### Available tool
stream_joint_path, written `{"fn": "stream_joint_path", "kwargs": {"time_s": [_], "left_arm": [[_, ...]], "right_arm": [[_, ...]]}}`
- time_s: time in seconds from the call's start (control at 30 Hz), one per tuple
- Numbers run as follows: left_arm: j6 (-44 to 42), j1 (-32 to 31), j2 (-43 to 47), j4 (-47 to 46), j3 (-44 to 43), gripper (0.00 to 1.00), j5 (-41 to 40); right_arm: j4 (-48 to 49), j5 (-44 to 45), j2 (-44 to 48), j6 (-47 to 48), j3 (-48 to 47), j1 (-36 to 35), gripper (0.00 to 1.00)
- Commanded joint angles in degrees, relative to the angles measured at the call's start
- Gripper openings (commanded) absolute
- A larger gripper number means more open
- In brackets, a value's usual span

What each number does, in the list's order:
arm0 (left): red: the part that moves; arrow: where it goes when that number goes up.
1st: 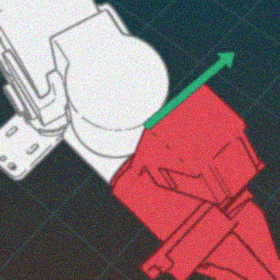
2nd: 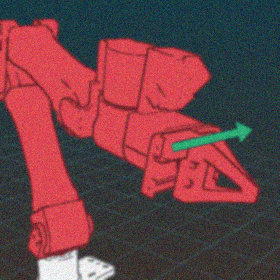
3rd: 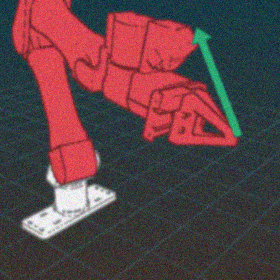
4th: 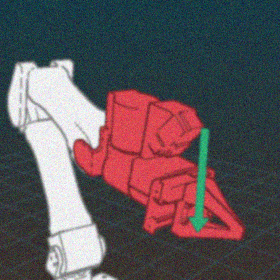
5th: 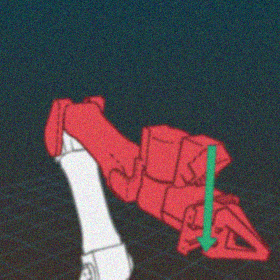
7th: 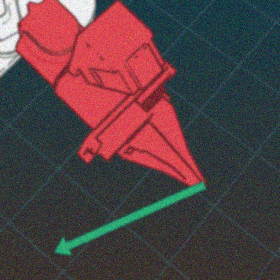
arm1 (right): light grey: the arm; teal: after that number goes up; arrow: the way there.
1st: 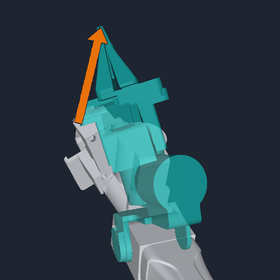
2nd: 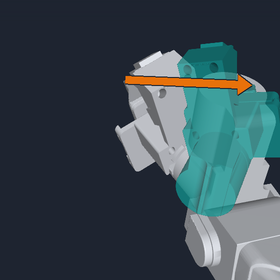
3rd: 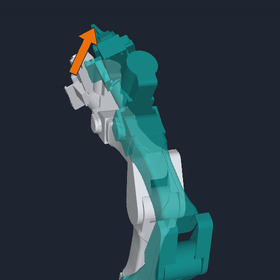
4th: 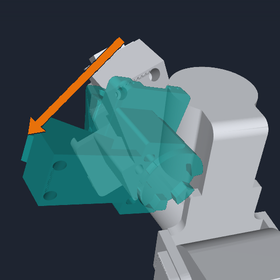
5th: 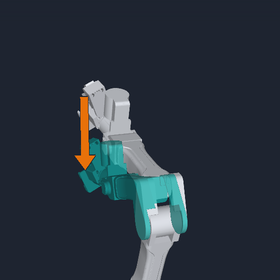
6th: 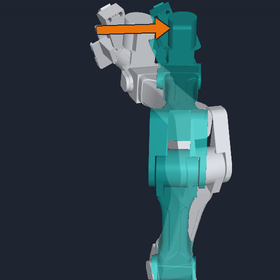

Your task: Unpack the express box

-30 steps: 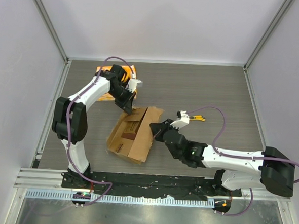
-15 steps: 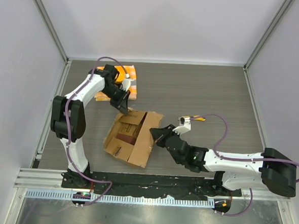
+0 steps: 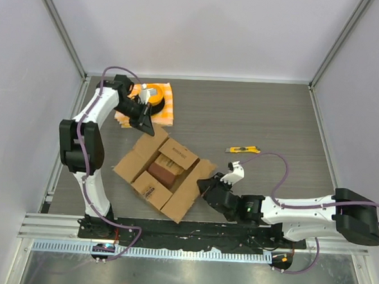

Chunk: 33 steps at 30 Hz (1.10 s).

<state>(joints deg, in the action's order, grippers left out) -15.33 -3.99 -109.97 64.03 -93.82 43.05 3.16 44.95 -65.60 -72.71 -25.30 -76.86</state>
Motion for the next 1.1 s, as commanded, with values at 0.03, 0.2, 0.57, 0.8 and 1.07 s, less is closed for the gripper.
{"fn": "stream_joint_path", "kwargs": {"time_s": [0.03,0.2,0.57,0.8,1.07], "left_arm": [[-2.42,3.38,-1.04,-11.21,-2.68,0.00,-8.96],[-4.26,-0.92,0.37,-6.82,-1.37,0.00,-1.93],[-6.46,-5.32,-3.23,1.35,-5.75,0.00,5.03],[3.43,-8.32,2.30,-5.65,-1.91,0.00,1.16],[18.57,-7.27,9.42,-21.83,9.35,0.00,5.99]], "right_arm": [[-21.70,-0.66,-1.37,0.46,3.24,-3.38,0.01],[-24.59,1.89,-0.85,2.57,-0.18,-3.30,0.33],[-47.28,9.45,14.53,13.09,-16.68,-3.38,0.83],[-43.69,15.97,9.99,38.94,-40.77,-0.94,0.69],[-33.93,-6.07,-17.60,34.50,-51.43,4.79,0.51]]}}
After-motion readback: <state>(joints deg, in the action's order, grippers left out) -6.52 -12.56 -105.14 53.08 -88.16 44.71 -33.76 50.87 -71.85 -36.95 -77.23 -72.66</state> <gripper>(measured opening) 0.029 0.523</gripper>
